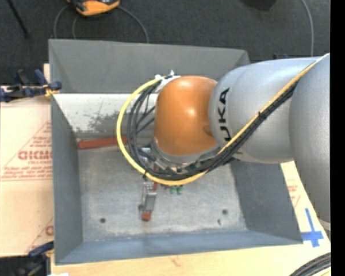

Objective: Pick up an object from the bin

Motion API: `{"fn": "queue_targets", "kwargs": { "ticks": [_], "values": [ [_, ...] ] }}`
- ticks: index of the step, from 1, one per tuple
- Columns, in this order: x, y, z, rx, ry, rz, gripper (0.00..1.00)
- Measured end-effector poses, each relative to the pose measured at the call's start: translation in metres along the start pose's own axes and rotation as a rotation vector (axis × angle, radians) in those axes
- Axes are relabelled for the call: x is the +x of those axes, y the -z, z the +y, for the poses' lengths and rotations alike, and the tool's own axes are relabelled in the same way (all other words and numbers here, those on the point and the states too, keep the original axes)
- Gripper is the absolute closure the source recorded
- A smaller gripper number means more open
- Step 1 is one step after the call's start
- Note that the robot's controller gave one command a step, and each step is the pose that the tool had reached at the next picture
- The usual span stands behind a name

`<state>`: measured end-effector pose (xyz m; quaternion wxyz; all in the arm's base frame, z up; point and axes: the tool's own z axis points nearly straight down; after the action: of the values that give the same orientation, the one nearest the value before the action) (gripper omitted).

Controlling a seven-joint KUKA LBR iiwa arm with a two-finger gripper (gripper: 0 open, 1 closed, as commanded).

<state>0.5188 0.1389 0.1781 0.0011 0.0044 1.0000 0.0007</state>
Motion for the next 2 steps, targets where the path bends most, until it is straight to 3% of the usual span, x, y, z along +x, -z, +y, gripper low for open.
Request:
{"fn": "queue_targets", "kwargs": {
  "ticks": [1,2],
  "values": [
    [0.0,0.0,0.0,0.0,0.0,0.0,0.0],
    [-0.023,-0.039,-0.006,-0.003,-0.021,-0.01,0.0]
  ]
}}
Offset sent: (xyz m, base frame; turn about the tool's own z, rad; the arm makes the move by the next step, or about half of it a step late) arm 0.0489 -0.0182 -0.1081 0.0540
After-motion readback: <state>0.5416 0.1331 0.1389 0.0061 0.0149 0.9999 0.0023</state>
